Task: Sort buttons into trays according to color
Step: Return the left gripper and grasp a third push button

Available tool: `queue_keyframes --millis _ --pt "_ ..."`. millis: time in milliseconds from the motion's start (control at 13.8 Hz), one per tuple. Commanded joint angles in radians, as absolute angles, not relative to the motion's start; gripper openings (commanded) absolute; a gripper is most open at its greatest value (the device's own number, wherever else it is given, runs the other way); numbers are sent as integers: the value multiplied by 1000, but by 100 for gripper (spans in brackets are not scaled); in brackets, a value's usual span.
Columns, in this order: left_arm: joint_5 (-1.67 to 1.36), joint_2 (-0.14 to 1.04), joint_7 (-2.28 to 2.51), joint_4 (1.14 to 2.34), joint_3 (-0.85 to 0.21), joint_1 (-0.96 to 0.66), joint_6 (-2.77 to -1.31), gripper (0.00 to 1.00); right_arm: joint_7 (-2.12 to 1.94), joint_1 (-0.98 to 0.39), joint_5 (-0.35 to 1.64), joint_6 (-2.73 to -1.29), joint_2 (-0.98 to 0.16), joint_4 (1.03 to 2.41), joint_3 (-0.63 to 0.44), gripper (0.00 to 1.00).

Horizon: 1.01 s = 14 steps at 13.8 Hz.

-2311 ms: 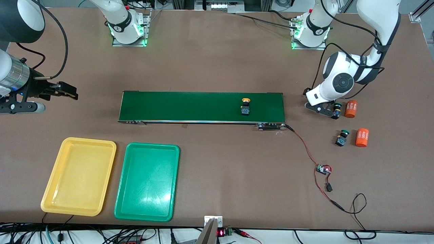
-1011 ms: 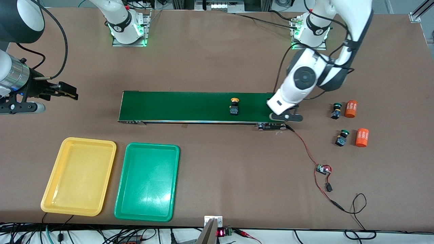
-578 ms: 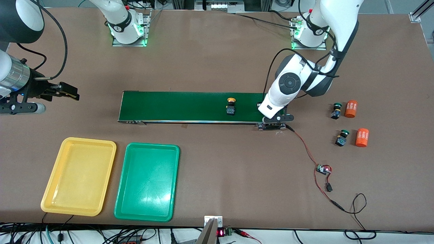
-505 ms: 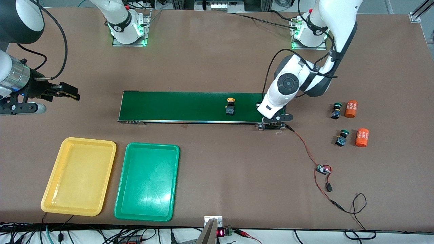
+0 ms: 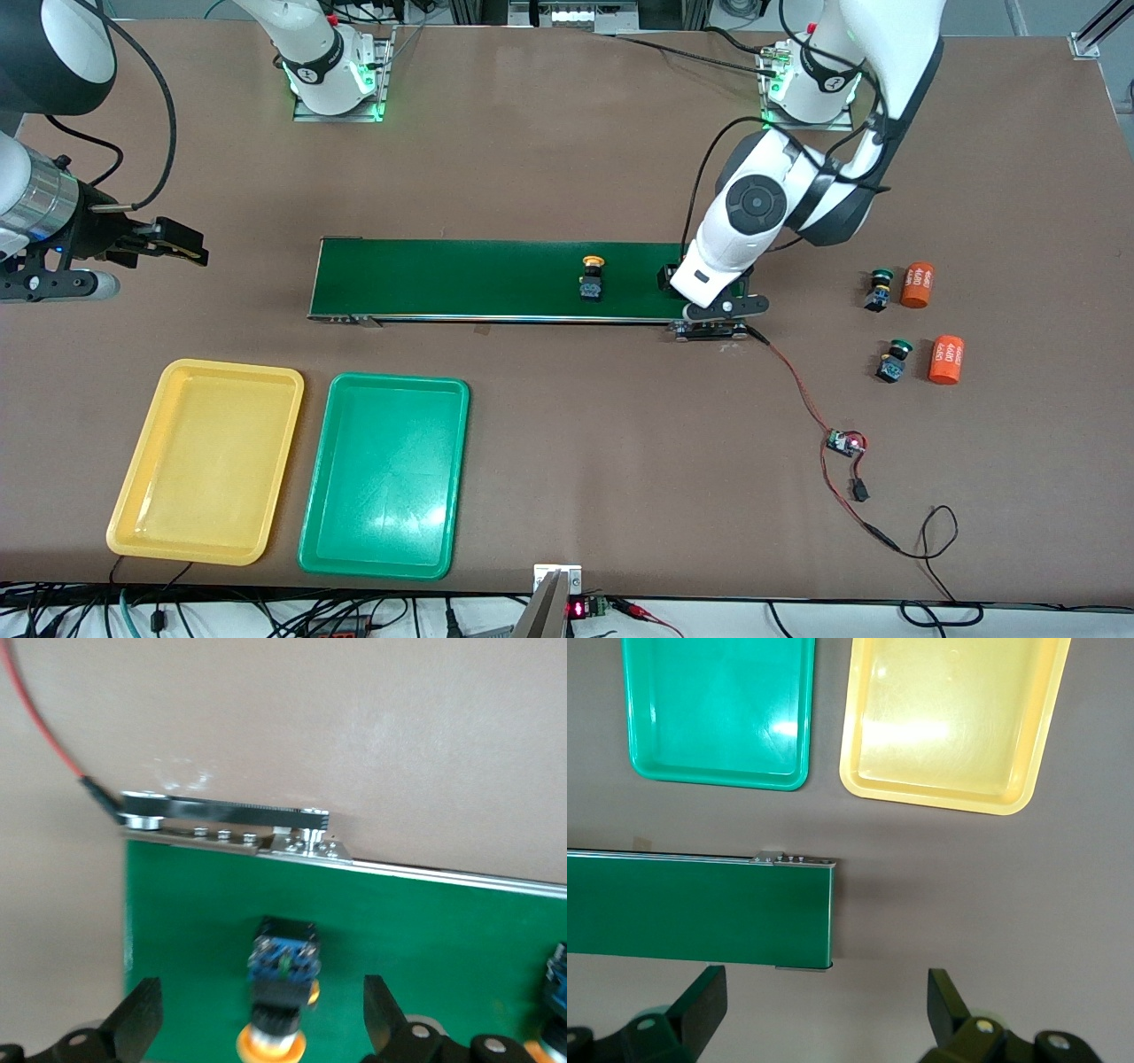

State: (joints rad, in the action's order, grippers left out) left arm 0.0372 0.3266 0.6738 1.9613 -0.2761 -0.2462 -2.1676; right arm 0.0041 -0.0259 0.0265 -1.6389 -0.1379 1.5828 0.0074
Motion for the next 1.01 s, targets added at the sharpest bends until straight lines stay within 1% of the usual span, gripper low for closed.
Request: queue_keyframes --millis 0,144,289,505,722,939 --pt "40 267 510 1927 -262 -195 -2071 100 17 -21 41 -1661 -150 1562 5 100" --pt "49 258 314 1927 -207 -151 -2071 100 17 -18 41 -1669 -152 1563 5 100" --pt "72 259 107 1927 -173 -100 -2083 100 17 -15 40 -1669 -153 1563 5 100" --pt "201 273 -58 1927 -111 -77 -2205 100 15 -15 38 -1667 -153 1563 5 100" --pt "267 354 -144 1927 -107 23 -2296 100 17 -15 38 -1667 -152 1563 5 100" --pt "265 437 -296 1927 -63 61 -2409 100 17 -15 40 -1669 -153 1563 5 100"
